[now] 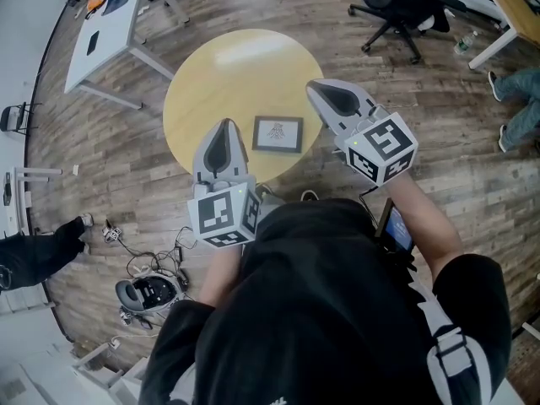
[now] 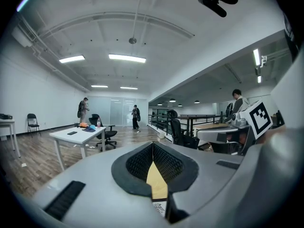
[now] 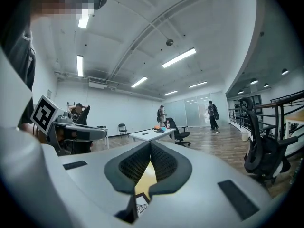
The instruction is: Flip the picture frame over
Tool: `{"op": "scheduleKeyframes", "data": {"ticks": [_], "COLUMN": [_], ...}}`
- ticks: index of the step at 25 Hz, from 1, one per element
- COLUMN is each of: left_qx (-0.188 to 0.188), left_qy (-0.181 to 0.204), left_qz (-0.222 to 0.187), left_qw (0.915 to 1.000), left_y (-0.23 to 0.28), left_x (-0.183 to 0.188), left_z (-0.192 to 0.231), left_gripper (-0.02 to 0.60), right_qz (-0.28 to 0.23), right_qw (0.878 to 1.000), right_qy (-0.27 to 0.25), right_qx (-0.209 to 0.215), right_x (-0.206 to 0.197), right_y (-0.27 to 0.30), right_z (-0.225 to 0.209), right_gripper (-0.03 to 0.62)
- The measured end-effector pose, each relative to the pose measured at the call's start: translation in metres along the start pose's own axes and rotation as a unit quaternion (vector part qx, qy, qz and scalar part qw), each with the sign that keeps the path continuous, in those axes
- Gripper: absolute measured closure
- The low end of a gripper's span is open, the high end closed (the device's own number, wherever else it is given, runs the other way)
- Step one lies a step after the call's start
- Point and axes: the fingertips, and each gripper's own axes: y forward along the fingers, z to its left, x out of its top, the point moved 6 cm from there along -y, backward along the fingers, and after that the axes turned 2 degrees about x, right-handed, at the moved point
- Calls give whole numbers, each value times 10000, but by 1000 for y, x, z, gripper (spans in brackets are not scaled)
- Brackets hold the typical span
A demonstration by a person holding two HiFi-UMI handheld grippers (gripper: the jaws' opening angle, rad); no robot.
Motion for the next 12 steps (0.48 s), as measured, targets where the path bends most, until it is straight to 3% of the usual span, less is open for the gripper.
{"op": "scheduleKeyframes", "data": {"ticks": [12], "left_qx": [-136], "left_qy": [118], "left_qz": [-25], "left_qw": [9998], "left_y": [4], "left_x": [-2], "left_z": [-13], "left_gripper": [560], "right_qz": [-32], "right_qw": [9999], "right_qy": [-95], "right_qx": [-30], "right_x": [1], "right_y": [-8], "right_z": [-2], "right_gripper": [574]}}
